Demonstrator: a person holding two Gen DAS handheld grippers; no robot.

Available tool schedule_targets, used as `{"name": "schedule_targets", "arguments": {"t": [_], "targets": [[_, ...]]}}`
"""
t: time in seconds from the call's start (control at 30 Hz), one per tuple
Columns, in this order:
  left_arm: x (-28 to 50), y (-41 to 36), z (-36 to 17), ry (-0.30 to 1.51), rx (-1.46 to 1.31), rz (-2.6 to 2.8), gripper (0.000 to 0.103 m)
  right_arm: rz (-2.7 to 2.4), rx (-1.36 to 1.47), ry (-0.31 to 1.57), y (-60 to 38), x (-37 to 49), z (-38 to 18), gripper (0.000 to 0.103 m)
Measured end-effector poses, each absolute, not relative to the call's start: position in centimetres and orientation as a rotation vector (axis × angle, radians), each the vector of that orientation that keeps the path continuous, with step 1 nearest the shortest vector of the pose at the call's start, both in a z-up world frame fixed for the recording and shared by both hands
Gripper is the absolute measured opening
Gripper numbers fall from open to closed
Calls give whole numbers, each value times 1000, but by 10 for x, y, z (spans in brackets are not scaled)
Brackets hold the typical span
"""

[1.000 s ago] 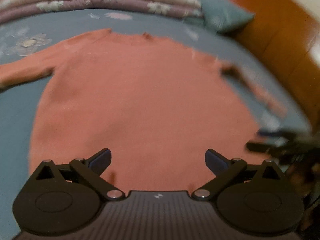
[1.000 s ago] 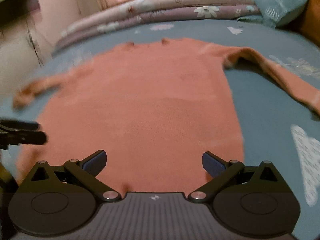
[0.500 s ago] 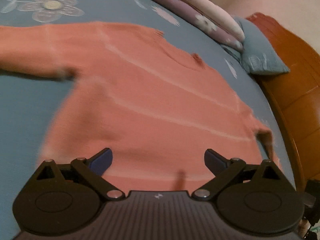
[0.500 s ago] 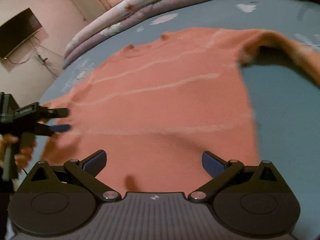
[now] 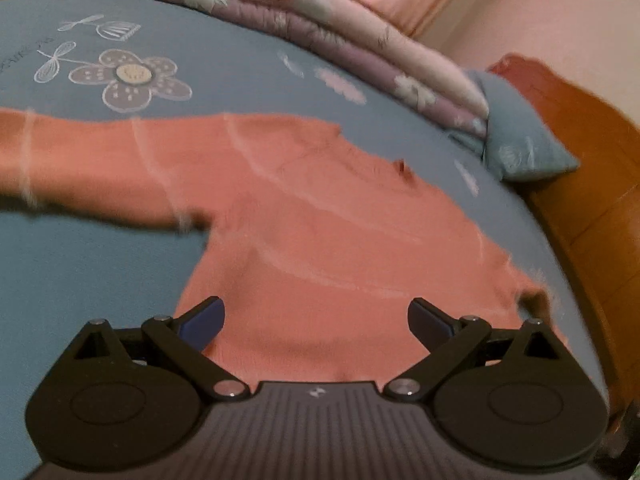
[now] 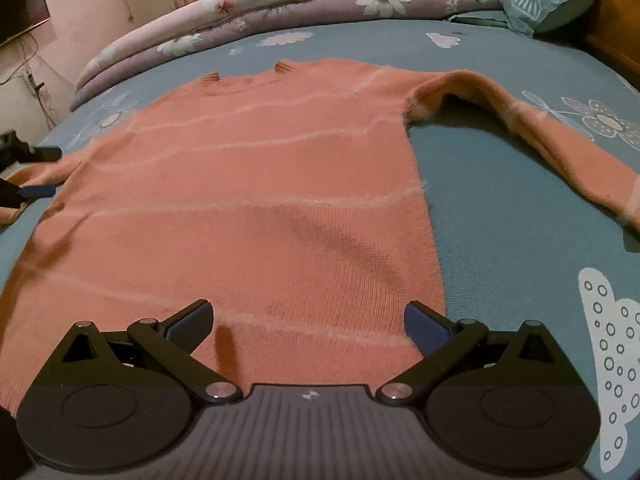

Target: Fold clothes

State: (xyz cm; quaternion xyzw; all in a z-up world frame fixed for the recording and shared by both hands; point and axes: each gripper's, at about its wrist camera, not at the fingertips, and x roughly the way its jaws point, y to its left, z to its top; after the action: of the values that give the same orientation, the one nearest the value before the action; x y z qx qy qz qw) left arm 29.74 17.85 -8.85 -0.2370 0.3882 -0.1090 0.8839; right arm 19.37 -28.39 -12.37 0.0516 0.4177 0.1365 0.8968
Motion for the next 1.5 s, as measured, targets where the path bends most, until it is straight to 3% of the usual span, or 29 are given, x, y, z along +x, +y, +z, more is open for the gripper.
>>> {"name": "schedule_targets", "arguments": {"t": [0.2, 0.47, 0.53, 0.7, 0.77, 0.9, 1.07, 1.17, 1.27, 1.43, 1.5], "targets": [[352, 220, -108, 827, -782, -219, 98, 282, 96, 853, -283, 192, -123, 103], [368, 236, -138, 857, -856, -106, 94, 256, -6, 863, -269, 194, -125, 103], [367, 235, -137, 832, -831, -94, 86, 245, -21, 865, -266, 196, -126, 103], [369, 230, -137, 789, -704, 25, 17, 236, -23, 867, -265, 197, -126, 103], [367, 230, -135, 763, -648, 63, 14, 237, -23, 868, -265, 197, -126, 103], [370, 219, -126, 727, -449, 131, 15, 237, -26, 869, -265, 197, -126, 103], [370, 206, -129, 723, -282, 132, 24, 239, -28, 868, -265, 197, -126, 103], [366, 210, -121, 762, -299, 123, 34, 243, -29, 870, -265, 197, -126, 103], [352, 213, -109, 824, -302, 107, 54, 245, -24, 870, -266, 197, -125, 103], [312, 201, -84, 858, -215, 44, 60, 254, 33, 856, -274, 195, -110, 103], [301, 189, -72, 842, -216, -42, 71, 282, 81, 820, -280, 199, -98, 103]]}}
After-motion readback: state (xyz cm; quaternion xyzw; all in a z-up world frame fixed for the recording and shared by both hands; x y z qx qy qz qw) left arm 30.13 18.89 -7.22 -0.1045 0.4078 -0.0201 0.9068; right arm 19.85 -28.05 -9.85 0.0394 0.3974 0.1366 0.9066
